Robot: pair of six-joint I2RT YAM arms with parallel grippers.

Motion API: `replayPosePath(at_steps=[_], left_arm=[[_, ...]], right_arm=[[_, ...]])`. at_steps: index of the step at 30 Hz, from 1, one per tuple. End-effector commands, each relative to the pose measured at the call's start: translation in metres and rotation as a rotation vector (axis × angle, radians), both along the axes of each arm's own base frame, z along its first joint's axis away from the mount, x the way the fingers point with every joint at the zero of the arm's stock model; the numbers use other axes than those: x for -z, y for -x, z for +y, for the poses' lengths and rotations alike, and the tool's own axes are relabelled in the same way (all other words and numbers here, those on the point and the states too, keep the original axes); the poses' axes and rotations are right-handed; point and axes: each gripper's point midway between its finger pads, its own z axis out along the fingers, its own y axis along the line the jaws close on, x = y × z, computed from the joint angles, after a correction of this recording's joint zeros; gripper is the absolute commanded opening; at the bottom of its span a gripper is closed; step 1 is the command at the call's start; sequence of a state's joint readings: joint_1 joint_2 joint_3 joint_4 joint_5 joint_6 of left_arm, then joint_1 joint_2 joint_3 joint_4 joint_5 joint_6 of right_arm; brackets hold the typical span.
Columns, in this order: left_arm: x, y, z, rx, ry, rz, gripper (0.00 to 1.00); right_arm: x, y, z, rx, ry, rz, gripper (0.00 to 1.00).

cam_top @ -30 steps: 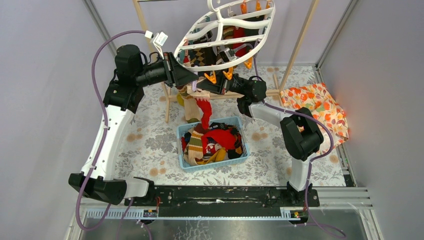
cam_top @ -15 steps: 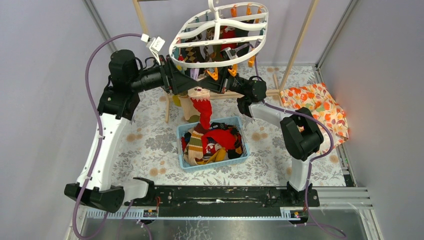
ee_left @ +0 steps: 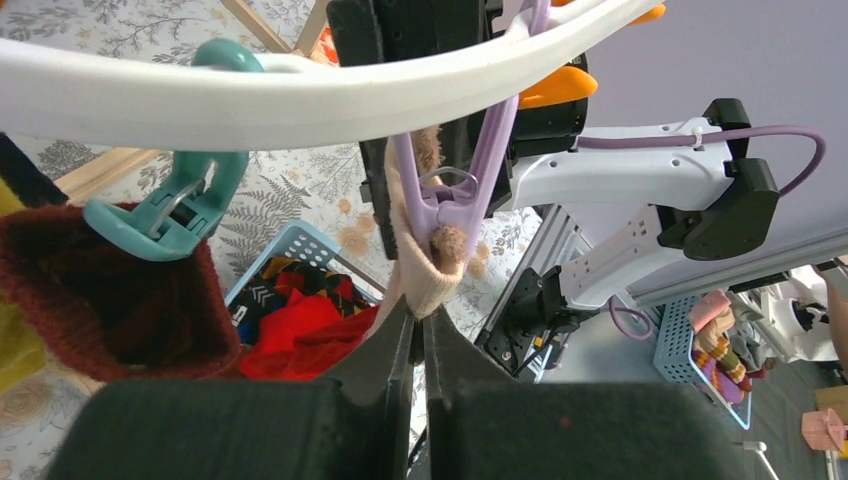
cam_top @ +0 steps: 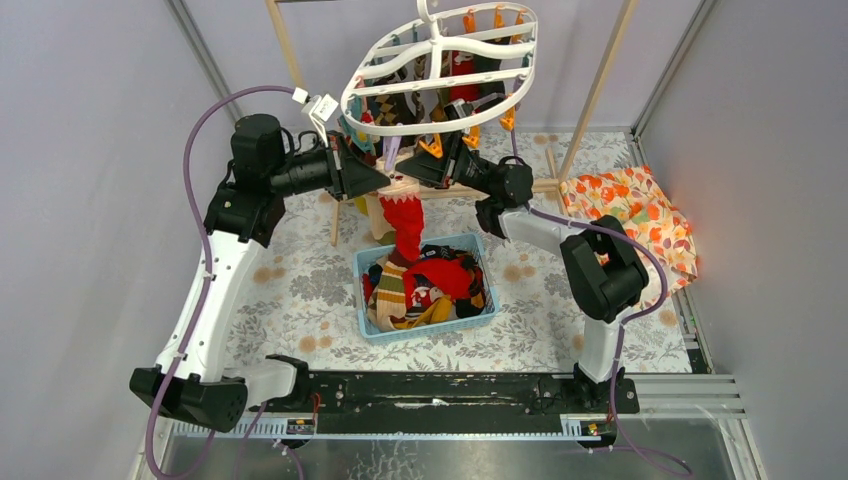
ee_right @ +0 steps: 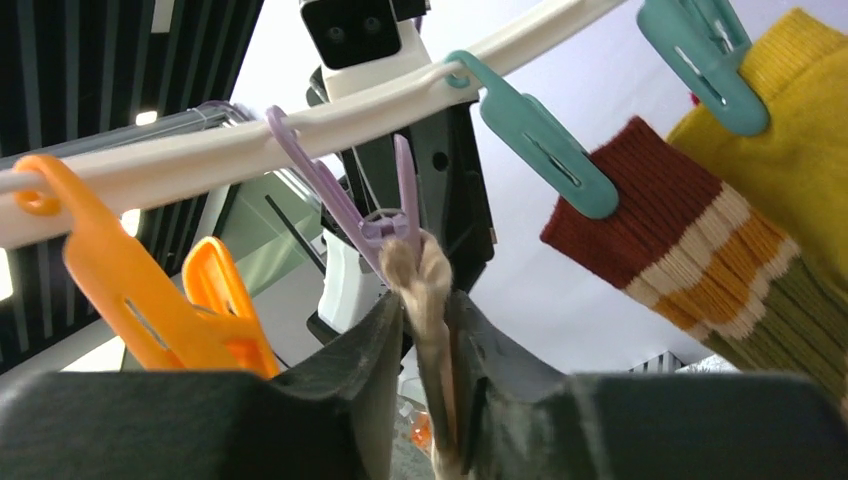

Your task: Clip the socks to the hanger

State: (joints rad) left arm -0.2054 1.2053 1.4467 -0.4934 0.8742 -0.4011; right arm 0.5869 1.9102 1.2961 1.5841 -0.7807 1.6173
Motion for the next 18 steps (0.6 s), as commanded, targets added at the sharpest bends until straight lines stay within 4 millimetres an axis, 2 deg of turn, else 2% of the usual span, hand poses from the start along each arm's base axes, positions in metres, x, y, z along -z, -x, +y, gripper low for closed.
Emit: replayPosePath(at_steps=[1, 2, 3, 4, 11, 18], left_arm=[[-0.011, -0.008, 0.003, -0.03, 0.002, -0.054, 0.05], [-0.011, -0.01, 0.004, -0.041, -0.002, -0.053, 0.03], [-0.011, -0.012, 0.005, -0.055, -0.007, -0.054, 0.02], [-0.013, -0.015, 0.007, -0.074, -0.012, -0.059, 0.01], [-0.02, -0.026, 0.02, -0.158, -0.037, -0.068, 0.0], [-0.019, -0.037, 0.034, -0.249, -0.085, -0.068, 0.0]], right_arm=[[-0.031, 0.026, -0.022, 0.034, -0.109, -0.137, 0.36], [-0.027, 0.024, -0.022, 0.039, -0.102, -0.126, 0.48], [-0.024, 0.021, -0.023, 0.047, -0.099, -0.114, 0.79], [-0.019, 0.017, -0.022, 0.049, -0.092, -0.096, 0.97], [0.016, -0.011, -0.033, 0.055, -0.013, 0.027, 1.0], [0.062, -0.029, -0.032, 0.169, 0.245, 0.094, 1.0]])
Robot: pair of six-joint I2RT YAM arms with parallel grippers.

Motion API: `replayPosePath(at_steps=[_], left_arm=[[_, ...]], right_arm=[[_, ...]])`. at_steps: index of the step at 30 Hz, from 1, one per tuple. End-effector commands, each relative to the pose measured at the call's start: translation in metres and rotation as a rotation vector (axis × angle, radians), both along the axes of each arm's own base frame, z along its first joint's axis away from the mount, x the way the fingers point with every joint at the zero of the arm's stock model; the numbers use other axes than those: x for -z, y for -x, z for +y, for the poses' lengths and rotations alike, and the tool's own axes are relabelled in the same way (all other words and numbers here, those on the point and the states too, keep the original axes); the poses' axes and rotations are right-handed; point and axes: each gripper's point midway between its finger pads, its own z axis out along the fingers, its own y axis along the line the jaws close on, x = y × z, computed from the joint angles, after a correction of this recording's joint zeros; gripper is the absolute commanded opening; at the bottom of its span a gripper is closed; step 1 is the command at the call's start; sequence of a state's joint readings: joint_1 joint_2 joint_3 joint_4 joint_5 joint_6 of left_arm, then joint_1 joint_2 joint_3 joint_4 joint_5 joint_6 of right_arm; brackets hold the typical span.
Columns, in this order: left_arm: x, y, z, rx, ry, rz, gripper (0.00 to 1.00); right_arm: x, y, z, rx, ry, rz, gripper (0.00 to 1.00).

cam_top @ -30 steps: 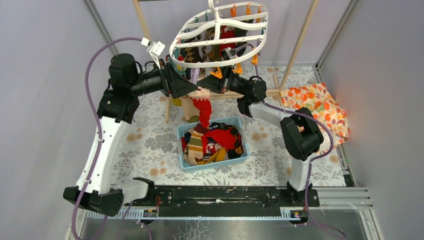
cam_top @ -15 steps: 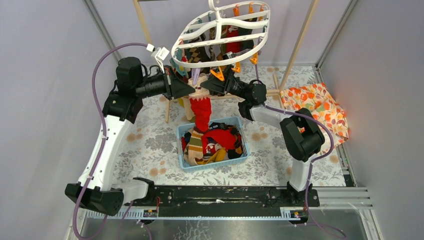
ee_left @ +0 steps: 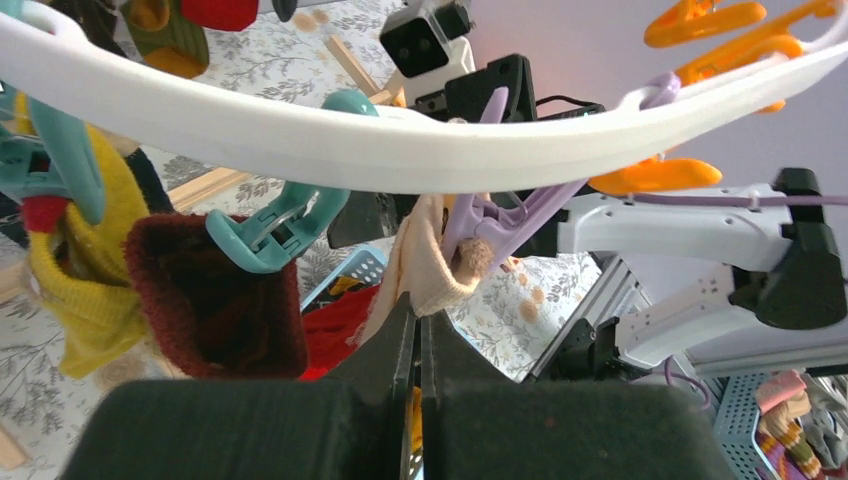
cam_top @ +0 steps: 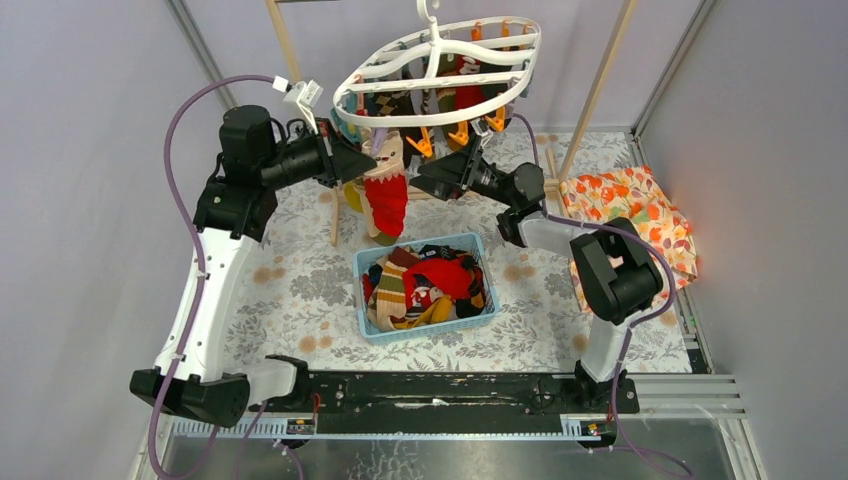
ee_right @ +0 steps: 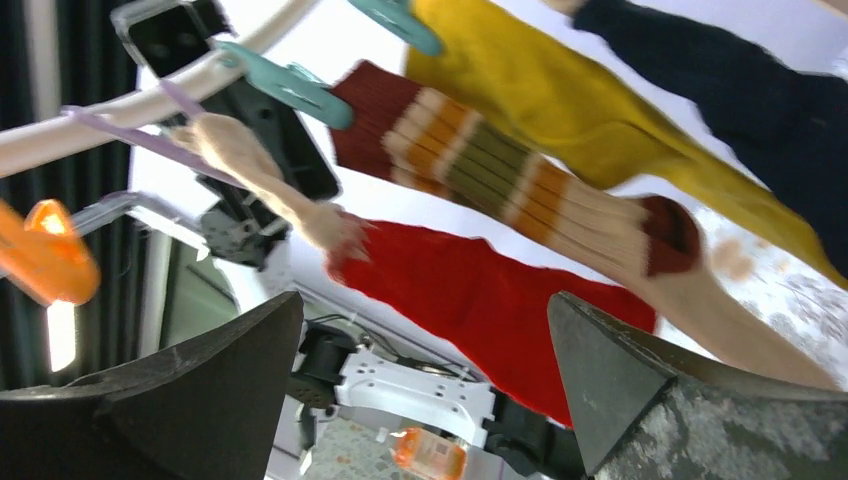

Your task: Clip the socks to the hanger

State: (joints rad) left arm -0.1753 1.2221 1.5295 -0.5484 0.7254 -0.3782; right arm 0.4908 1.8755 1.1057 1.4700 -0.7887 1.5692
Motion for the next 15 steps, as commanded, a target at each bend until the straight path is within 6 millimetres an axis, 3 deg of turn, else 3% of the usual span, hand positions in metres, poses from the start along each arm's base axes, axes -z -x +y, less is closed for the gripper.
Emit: replayPosePath(at_steps=[1, 4, 9, 12, 14, 15], left_arm=[[-0.007, -0.012, 0.013, -0.087, -0.045, -0.025, 0.0], [-0.007, -0.013, 0.016, -0.098, -0.052, -0.024, 0.0], [-0.007, -0.014, 0.018, -0.105, -0.066, -0.042, 0.0], [-0.007, -0.013, 0.019, -0.102, -0.076, -0.048, 0.0], [-0.007, -0.011, 0.018, -0.091, -0.074, -0.047, 0.0], [-0.006, -0.011, 0.017, -0.082, -0.071, -0.044, 0.0]], right_arm=[[0.0, 0.009, -0.005, 0.057, 0.148, -0.088, 1.0], [0.017, 0.004, -0.007, 0.098, 0.245, -0.069, 1.0], [0.027, -0.001, -0.023, 0.242, 0.372, -0.096, 1.0], [0.035, -0.001, -0.052, 0.473, 0.608, -0.168, 1.0], [0.031, 0.013, -0.074, 0.661, 0.77, -0.269, 1.0], [0.023, 0.025, -0.08, 0.704, 0.768, -0.336, 1.0]])
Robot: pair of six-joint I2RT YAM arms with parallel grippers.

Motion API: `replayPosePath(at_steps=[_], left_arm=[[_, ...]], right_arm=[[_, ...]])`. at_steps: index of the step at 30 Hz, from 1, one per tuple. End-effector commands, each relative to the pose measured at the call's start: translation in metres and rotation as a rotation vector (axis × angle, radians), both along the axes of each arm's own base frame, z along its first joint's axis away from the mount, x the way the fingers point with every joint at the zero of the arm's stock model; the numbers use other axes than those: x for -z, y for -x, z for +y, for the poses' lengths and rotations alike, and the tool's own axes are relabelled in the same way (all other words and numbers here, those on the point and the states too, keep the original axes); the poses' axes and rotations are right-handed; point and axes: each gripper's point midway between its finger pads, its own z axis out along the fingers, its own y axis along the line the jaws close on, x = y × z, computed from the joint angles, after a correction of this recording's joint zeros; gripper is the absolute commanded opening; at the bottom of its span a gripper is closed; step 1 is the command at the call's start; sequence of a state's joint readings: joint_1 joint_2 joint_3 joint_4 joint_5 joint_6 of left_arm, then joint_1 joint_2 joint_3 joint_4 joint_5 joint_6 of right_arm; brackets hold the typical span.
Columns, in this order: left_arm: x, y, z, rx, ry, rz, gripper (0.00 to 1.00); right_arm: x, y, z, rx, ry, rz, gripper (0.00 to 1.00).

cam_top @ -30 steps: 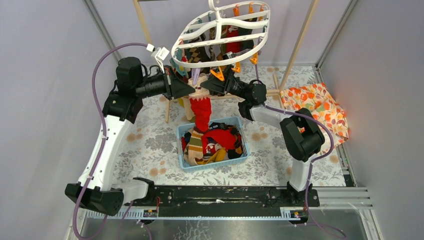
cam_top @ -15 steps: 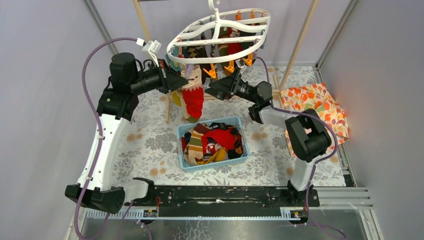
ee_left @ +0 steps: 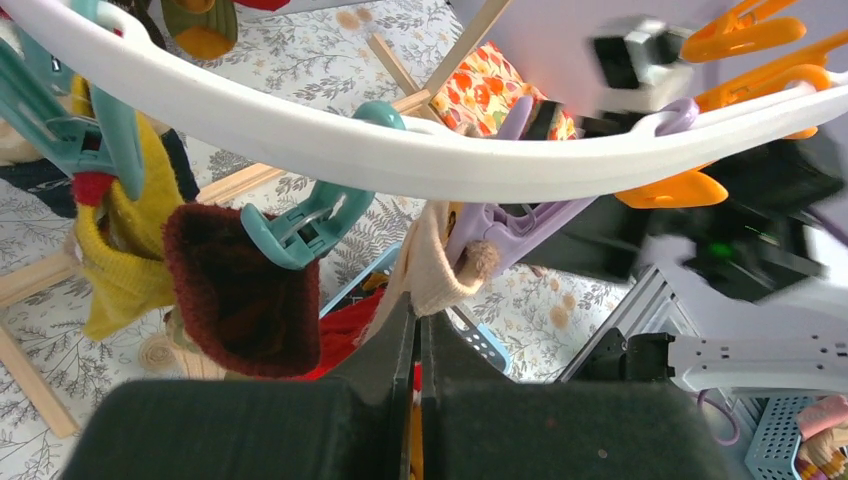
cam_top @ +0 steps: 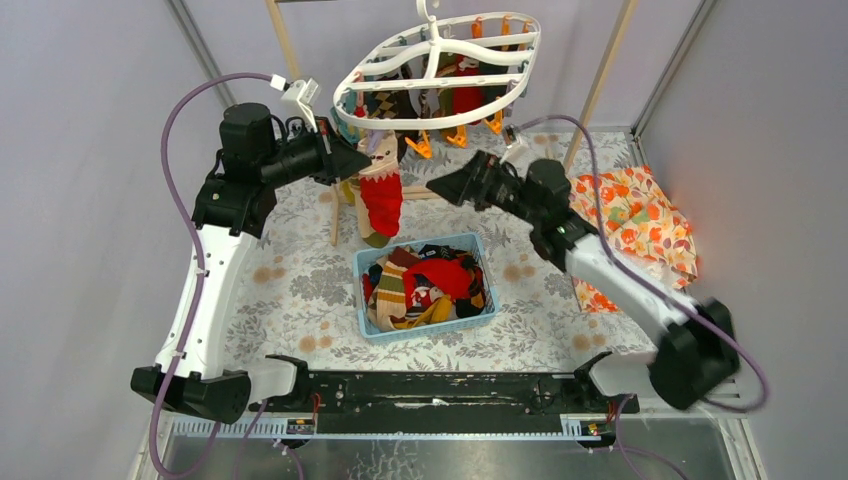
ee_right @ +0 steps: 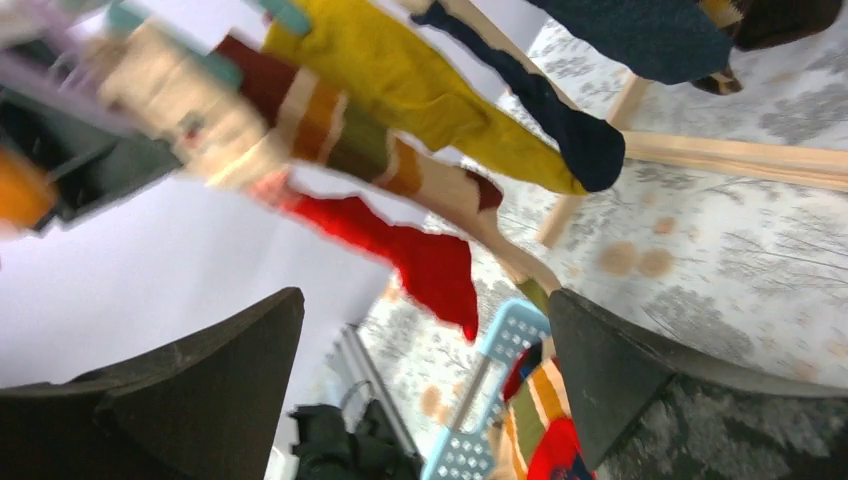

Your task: Clip the socks to the hanger

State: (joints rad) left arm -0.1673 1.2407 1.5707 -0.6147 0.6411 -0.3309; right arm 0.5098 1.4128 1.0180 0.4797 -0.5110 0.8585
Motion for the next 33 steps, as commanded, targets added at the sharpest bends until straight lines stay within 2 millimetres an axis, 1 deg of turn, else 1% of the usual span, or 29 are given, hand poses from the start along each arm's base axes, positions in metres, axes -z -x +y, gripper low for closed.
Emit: replayPosePath(at_steps=[1, 2, 3, 4, 5, 6, 7, 8, 9, 10, 13, 15, 16, 19, 21, 28, 30, 33], left_arm=[[-0.011, 0.002, 0.002, 0.009, -0.009, -0.041, 0.0], [-0.011, 0.002, 0.001, 0.017, -0.005, -0.039, 0.0], [-0.011, 0.003, 0.0, 0.026, 0.001, -0.034, 0.0], [-0.01, 0.003, -0.001, 0.035, 0.006, -0.027, 0.0], [-0.011, 0.004, -0.003, 0.047, 0.012, -0.024, 0.0], [-0.012, 0.005, -0.004, 0.056, 0.018, -0.023, 0.0], [-0.014, 0.006, -0.005, 0.065, 0.022, -0.024, 0.0], [-0.015, 0.007, -0.006, 0.071, 0.024, -0.026, 0.0], [-0.016, 0.009, -0.007, 0.08, 0.027, -0.028, 0.0], [-0.017, 0.009, -0.008, 0.087, 0.03, -0.028, 0.0], [-0.02, 0.011, -0.009, 0.092, 0.038, -0.028, 0.0], [-0.02, 0.011, -0.009, 0.093, 0.039, -0.027, 0.0], [-0.021, 0.011, -0.008, 0.091, 0.039, -0.027, 0.0], [-0.021, 0.012, -0.008, 0.087, 0.039, -0.028, 0.0], [-0.022, 0.012, -0.007, 0.084, 0.037, -0.034, 0.0], [-0.023, 0.012, -0.007, 0.083, 0.028, -0.039, 0.0], [-0.023, 0.012, -0.007, 0.084, 0.028, -0.039, 0.0], [-0.024, 0.013, -0.007, 0.086, 0.028, -0.042, 0.0]], right_arm=[[-0.014, 0.032, -0.049, 0.273, 0.292, -0.327, 1.0], [-0.022, 0.037, -0.058, 0.314, 0.223, -0.359, 1.0], [-0.025, 0.037, -0.073, 0.398, 0.171, -0.337, 1.0], [-0.023, 0.038, -0.088, 0.468, 0.161, -0.311, 1.0], [-0.027, 0.044, -0.093, 0.476, 0.137, -0.345, 1.0], [-0.038, 0.052, -0.093, 0.459, 0.089, -0.414, 1.0], [-0.047, 0.063, -0.086, 0.396, 0.059, -0.468, 1.0], [-0.056, 0.07, -0.08, 0.344, 0.05, -0.511, 0.99], [-0.073, 0.076, -0.073, 0.297, 0.044, -0.552, 0.97], [-0.078, 0.079, -0.065, 0.246, 0.053, -0.566, 0.95], [-0.104, 0.087, -0.042, 0.11, 0.022, -0.631, 0.89], [-0.114, 0.084, -0.027, 0.049, -0.005, -0.636, 0.85], [-0.119, 0.081, -0.021, 0.034, -0.019, -0.635, 0.85], [-0.133, 0.074, -0.007, -0.003, -0.075, -0.638, 0.83], [-0.141, 0.074, 0.0, -0.038, -0.111, -0.657, 0.79], [-0.165, 0.069, 0.008, -0.097, -0.221, -0.695, 0.76], [-0.172, 0.07, 0.004, -0.113, -0.273, -0.708, 0.75], [-0.177, 0.072, -0.003, -0.159, -0.345, -0.706, 0.74]])
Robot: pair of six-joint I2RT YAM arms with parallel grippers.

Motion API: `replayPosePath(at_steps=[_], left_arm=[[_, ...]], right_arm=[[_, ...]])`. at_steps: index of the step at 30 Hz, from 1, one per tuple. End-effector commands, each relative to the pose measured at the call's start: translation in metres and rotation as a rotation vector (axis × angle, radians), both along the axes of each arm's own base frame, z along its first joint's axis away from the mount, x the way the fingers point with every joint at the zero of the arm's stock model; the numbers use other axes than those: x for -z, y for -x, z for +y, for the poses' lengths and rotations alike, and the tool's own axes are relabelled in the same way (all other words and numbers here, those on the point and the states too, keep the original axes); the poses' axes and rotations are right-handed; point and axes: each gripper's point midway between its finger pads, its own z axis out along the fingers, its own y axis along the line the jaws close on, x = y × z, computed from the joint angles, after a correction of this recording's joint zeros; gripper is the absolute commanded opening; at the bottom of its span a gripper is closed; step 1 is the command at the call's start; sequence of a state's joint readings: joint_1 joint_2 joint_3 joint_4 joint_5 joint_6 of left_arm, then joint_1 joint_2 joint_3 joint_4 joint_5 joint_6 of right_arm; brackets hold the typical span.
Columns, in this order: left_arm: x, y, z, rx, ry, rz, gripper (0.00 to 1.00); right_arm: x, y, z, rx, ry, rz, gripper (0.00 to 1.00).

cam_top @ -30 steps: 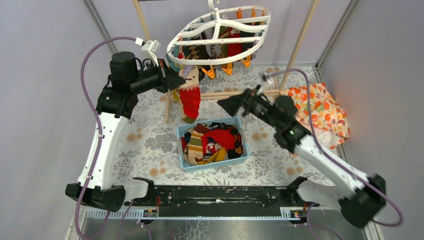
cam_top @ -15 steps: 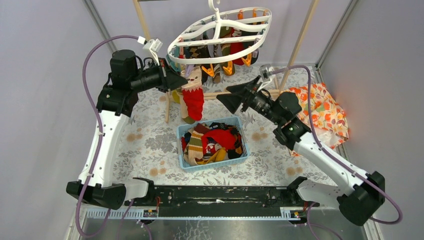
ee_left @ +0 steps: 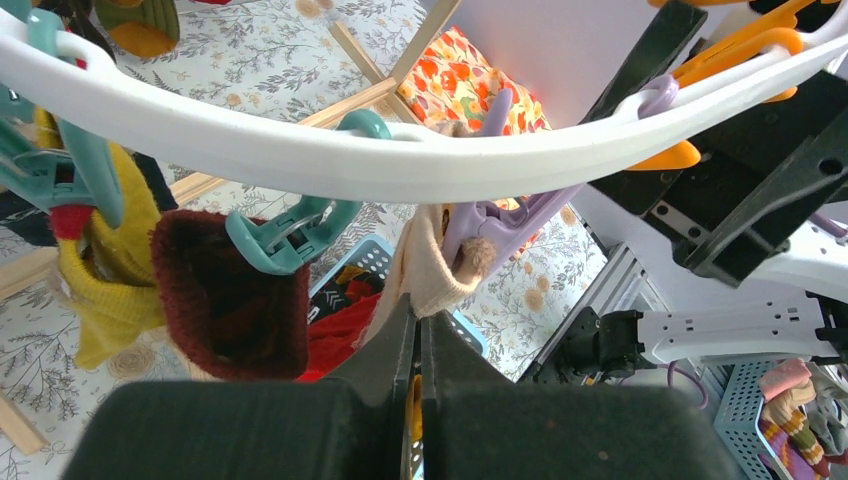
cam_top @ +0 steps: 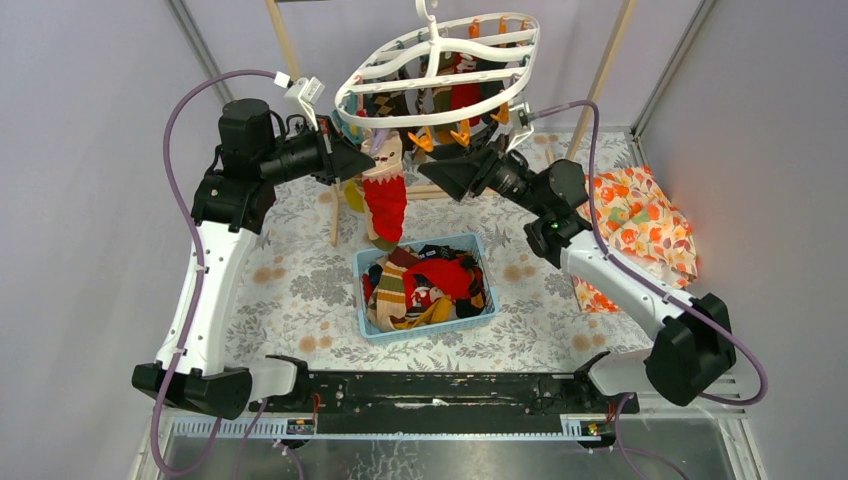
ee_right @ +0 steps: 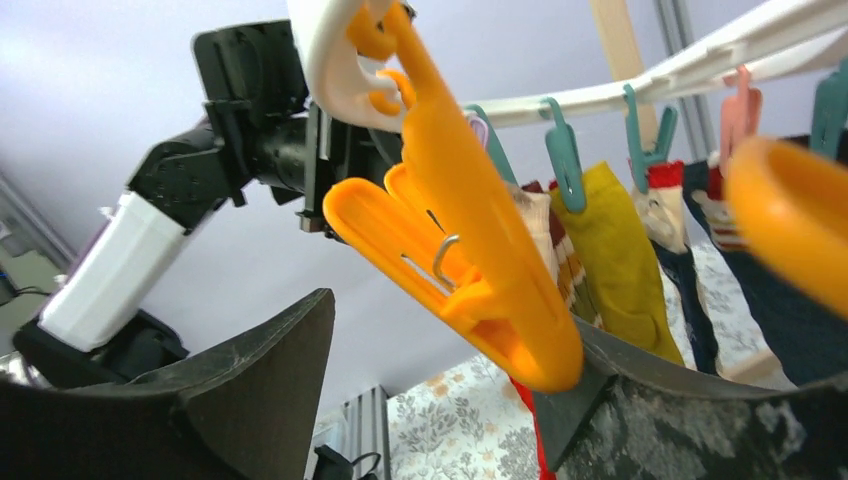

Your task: Clip the socks to the hanger

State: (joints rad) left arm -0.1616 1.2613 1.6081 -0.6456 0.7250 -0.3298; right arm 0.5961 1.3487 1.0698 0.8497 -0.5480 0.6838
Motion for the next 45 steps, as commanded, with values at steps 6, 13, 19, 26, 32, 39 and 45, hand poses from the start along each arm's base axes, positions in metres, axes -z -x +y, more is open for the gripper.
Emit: replayPosePath(at_steps=[6, 13, 19, 26, 32, 39, 45], left_arm=[[-0.019, 0.004, 0.0, 0.013, 0.01, -0.06, 0.0], [-0.02, 0.006, 0.001, 0.014, 0.011, -0.064, 0.0], [-0.022, 0.007, 0.0, 0.017, 0.013, -0.068, 0.0], [-0.022, 0.009, 0.002, 0.014, 0.007, -0.073, 0.0], [-0.023, 0.009, 0.003, 0.007, 0.002, -0.077, 0.0], [-0.024, 0.008, 0.004, -0.01, 0.001, -0.075, 0.12], [-0.024, 0.007, 0.012, -0.06, -0.028, -0.074, 0.5]], right_arm=[[-0.057, 0.028, -0.018, -0.178, -0.186, -0.123, 0.69], [-0.053, 0.021, -0.012, -0.199, -0.199, -0.092, 0.67], [-0.046, 0.014, -0.006, -0.192, -0.204, -0.062, 0.65], [-0.049, 0.007, -0.004, -0.145, -0.244, -0.063, 0.54], [-0.051, 0.006, -0.006, -0.123, -0.271, -0.059, 0.33], [-0.045, 0.009, 0.004, -0.095, -0.253, -0.042, 0.15], [-0.03, -0.013, 0.008, 0.185, -0.166, -0.013, 0.0]])
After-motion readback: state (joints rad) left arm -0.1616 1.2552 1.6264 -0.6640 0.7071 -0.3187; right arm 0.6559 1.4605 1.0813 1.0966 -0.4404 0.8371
